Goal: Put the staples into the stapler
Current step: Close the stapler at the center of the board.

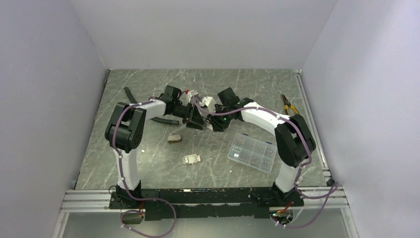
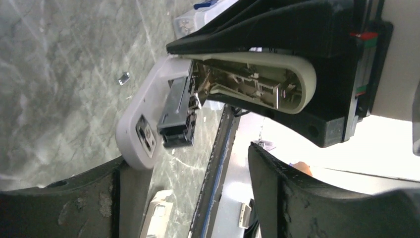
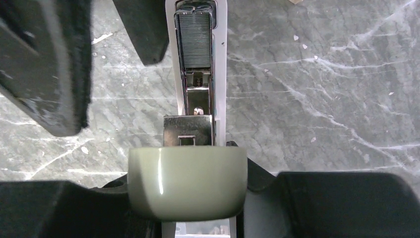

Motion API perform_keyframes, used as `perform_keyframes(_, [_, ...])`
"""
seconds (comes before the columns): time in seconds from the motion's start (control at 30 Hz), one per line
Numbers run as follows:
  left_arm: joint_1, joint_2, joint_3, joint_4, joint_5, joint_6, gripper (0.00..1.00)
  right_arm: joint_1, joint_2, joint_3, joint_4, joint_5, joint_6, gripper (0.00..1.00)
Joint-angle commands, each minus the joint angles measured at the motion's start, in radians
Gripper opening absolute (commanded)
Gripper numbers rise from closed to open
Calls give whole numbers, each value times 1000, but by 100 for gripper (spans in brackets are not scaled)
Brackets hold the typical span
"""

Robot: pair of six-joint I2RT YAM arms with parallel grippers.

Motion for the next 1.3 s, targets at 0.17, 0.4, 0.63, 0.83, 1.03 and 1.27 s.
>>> perform_keyframes(0.17, [62,-35,30,-176,-130,175,89,-3,69,3,-31,54,-79,0])
perform_keyframes(0.4, [64,-48,22,-222,-196,215,89,-3,100,-32,-57,80,-151,1])
perform_keyframes(0.63, [66,-87,16,-254,-272,244,88,9,139,-6,-90,127,-152,4])
perform_keyframes(0.83, [71,-128,6,-283,-339,263,86,64,188,74,-183,251,-142,4])
perform_keyframes(1.03, [101,-172,-14,-294,-396,252,84,91,270,184,-310,308,-137,3])
perform_keyframes(1.27, [146,-198,-13,-322,-410,263,84,93,265,253,-366,296,-139,1])
